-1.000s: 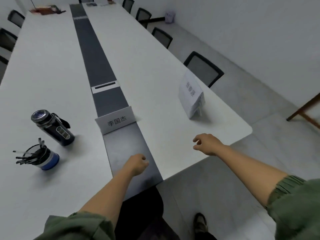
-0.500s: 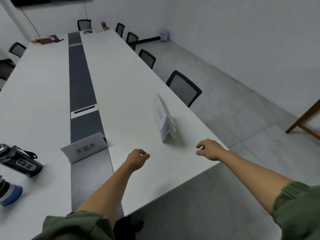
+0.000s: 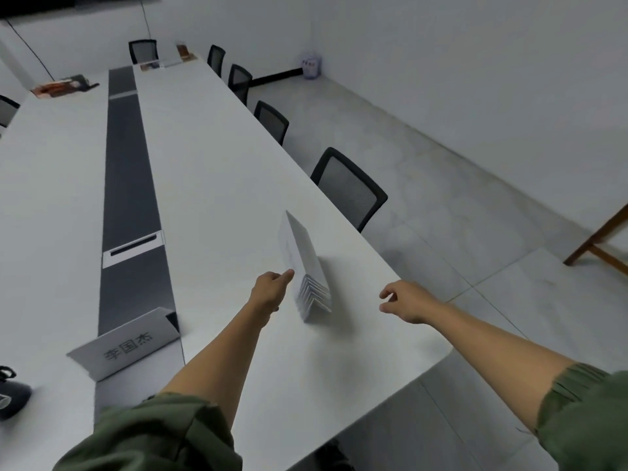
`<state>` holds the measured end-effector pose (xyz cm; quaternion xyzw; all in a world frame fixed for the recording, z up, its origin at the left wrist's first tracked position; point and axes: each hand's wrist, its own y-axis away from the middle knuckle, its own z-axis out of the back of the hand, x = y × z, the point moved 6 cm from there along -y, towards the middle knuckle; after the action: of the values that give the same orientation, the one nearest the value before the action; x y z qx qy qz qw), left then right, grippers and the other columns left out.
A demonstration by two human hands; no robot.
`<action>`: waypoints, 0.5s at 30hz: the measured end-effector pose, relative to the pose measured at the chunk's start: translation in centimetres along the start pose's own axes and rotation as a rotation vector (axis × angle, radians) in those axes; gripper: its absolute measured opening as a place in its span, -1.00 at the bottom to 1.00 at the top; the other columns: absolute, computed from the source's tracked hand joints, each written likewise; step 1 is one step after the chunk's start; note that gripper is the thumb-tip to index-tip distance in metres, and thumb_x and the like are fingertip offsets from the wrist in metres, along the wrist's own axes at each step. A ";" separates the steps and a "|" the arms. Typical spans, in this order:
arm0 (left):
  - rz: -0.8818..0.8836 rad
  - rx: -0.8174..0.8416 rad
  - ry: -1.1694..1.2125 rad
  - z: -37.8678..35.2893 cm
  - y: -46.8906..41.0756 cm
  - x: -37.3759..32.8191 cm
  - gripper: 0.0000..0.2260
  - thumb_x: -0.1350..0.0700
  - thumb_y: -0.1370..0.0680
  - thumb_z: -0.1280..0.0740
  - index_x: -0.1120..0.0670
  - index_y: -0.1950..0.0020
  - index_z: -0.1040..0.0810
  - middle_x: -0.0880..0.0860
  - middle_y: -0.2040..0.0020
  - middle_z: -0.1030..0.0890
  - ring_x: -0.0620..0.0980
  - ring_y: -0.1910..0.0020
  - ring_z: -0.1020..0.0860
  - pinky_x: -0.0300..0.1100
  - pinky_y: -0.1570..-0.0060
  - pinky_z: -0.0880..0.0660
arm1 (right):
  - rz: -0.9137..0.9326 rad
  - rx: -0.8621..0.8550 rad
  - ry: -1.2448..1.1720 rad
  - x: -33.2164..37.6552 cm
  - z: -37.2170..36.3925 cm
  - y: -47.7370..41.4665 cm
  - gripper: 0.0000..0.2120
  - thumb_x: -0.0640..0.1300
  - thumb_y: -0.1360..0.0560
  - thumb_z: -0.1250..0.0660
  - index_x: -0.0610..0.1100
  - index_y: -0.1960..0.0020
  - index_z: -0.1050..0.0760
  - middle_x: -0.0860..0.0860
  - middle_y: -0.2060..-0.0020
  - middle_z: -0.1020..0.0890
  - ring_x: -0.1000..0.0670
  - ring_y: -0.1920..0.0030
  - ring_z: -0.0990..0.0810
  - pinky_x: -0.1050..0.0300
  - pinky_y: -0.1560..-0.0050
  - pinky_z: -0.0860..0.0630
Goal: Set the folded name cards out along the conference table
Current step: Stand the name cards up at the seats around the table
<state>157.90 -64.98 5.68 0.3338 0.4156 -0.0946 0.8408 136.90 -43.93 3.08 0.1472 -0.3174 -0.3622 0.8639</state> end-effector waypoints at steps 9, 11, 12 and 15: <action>0.095 0.118 0.058 -2.5 -8.0 -2.8 -0.30 -0.22 -0.49 -0.34 0.18 -0.46 -0.27 0.16 -0.35 -0.43 0.22 -0.23 -0.44 0.08 -0.08 -0.43 | -0.048 -0.006 -0.030 0.4 1.7 -5.6 -0.64 0.05 -0.50 -0.38 -0.01 -0.27 -0.53 0.07 0.01 -0.62 0.01 0.01 -0.60 0.09 -0.09 -0.53; 0.109 0.104 0.068 -2.6 -9.0 -2.9 -0.29 -0.19 -0.46 -0.39 0.16 -0.45 -0.27 0.16 -0.33 -0.45 0.22 -0.21 -0.47 0.08 -0.06 -0.47 | -0.057 0.008 -0.035 0.1 1.4 -6.5 -0.62 0.06 -0.49 -0.39 -0.01 -0.27 -0.53 0.08 0.04 -0.61 0.01 0.00 -0.61 0.07 -0.11 -0.54; 0.108 0.093 0.073 -2.5 -9.4 -2.9 -0.31 -0.16 -0.44 -0.41 0.15 -0.44 -0.28 0.16 -0.32 -0.47 0.22 -0.18 -0.49 0.08 -0.05 -0.49 | -0.058 0.012 -0.037 0.0 1.4 -7.0 -0.62 0.06 -0.49 -0.39 -0.01 -0.28 -0.53 0.09 0.04 -0.61 0.01 0.00 -0.61 0.07 -0.12 -0.54; 0.124 0.073 0.129 -1.8 -10.1 -3.0 -0.26 -0.07 -0.35 -0.44 0.14 -0.45 -0.26 0.19 -0.28 -0.49 0.22 -0.15 -0.52 0.07 -0.01 -0.53 | -0.053 0.026 -0.039 0.4 2.0 -8.6 -0.62 0.05 -0.49 -0.39 -0.02 -0.27 -0.52 0.08 0.06 -0.61 0.00 0.00 -0.61 0.08 -0.12 -0.53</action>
<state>150.41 -71.86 2.33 0.3949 0.4436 -0.0359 0.8037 131.23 -50.23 0.61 0.1597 -0.3349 -0.3834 0.8458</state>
